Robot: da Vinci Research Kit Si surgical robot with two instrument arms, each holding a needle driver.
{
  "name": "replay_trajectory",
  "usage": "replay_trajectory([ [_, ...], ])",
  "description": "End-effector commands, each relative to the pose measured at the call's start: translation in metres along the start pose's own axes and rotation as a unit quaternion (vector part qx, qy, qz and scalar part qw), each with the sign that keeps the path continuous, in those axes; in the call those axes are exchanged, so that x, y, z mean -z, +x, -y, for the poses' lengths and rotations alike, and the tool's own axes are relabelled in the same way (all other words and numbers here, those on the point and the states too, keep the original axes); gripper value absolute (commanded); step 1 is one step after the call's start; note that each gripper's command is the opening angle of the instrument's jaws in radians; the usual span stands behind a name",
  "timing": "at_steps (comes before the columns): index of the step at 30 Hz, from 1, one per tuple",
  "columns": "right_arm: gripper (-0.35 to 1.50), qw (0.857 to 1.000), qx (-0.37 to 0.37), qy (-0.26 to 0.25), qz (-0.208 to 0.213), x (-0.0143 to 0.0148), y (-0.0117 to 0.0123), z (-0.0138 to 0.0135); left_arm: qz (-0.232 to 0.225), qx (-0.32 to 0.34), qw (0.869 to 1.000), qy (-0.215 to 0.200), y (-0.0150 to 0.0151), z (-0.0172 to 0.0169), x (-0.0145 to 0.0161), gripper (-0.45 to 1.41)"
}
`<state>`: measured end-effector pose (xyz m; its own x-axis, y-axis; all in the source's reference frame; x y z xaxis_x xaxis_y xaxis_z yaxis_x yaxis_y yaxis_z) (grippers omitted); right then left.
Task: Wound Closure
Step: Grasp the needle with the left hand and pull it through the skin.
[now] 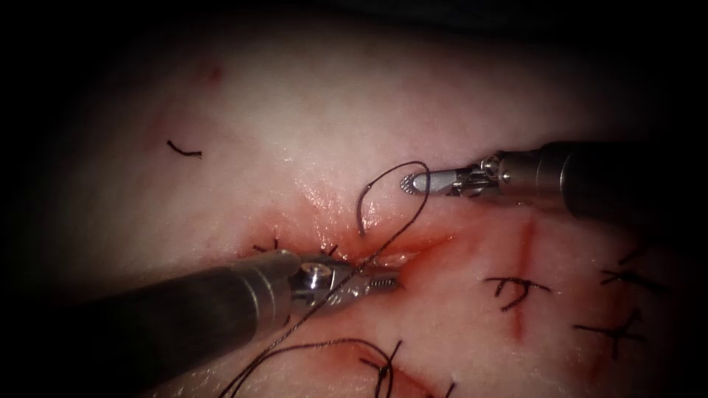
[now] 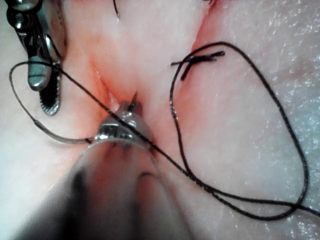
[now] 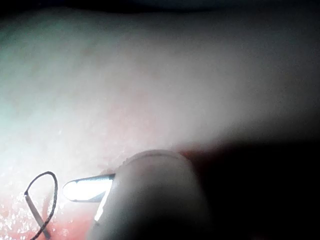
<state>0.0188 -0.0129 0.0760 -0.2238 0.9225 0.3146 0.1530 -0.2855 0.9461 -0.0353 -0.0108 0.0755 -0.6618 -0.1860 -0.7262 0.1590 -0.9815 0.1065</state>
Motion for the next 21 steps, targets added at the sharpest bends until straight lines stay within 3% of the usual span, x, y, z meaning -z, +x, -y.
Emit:
replay_trajectory([
  [1, 0.36, 1.000, 0.001, -0.001, -0.002, -0.0006, 0.0001, -0.0010, -0.009, 0.007, 1.000, 0.010, 0.0005, 0.0006, 0.0003, -0.45],
  [4, 0.32, 1.000, 0.000, -0.001, -0.001, -0.0005, 0.0000, -0.0012, -0.027, 0.043, 0.998, 0.025, 0.0018, 0.0007, 0.0017, -0.45],
  [7, 0.39, 1.000, 0.000, 0.000, -0.001, -0.0004, -0.0004, -0.0013, -0.119, 0.118, 0.986, 0.023, 0.0044, 0.0009, 0.0039, -0.45],
  [9, 0.41, 1.000, 0.000, 0.000, -0.001, -0.0004, -0.0005, -0.0012, -0.156, 0.145, 0.977, 0.021, 0.0055, 0.0012, 0.0048, -0.45],
  [10, 0.43, 1.000, 0.000, 0.000, -0.001, -0.0004, -0.0006, -0.0012, -0.196, 0.174, 0.965, 0.013, 0.0065, 0.0016, 0.0057, -0.45],
  [12, 0.48, 1.000, 0.000, 0.000, -0.001, -0.0005, -0.0006, -0.0012, -0.227, 0.191, 0.955, 0.004, 0.0074, 0.0020, 0.0063, -0.45],
  [15, 0.71, 1.000, -0.001, 0.000, -0.001, -0.0004, -0.0007, -0.0011, -0.275, 0.224, 0.935, -0.009, 0.0085, 0.0025, 0.0071, -0.45],
  [16, 0.83, 1.000, -0.004, 0.001, 0.000, -0.0003, -0.0010, -0.0010, -0.304, 0.260, 0.916, -0.024, 0.0090, 0.0025, 0.0075, -0.45],
  [17, 0.86, 1.000, -0.004, 0.001, 0.002, -0.0002, -0.0011, -0.0009, -0.316, 0.272, 0.908, -0.032, 0.0092, 0.0025, 0.0076, -0.45],
  [18, 0.93, 1.000, -0.005, 0.003, 0.008, 0.0000, -0.0015, -0.0007, -0.343, 0.294, 0.891, -0.042, 0.0094, 0.0025, 0.0079, -0.45],
  [21, 1.00, 1.000, -0.010, 0.007, 0.020, 0.0008, -0.0026, -0.0001, -0.373, 0.320, 0.868, -0.068, 0.0099, 0.0022, 0.0082, -0.45],
])
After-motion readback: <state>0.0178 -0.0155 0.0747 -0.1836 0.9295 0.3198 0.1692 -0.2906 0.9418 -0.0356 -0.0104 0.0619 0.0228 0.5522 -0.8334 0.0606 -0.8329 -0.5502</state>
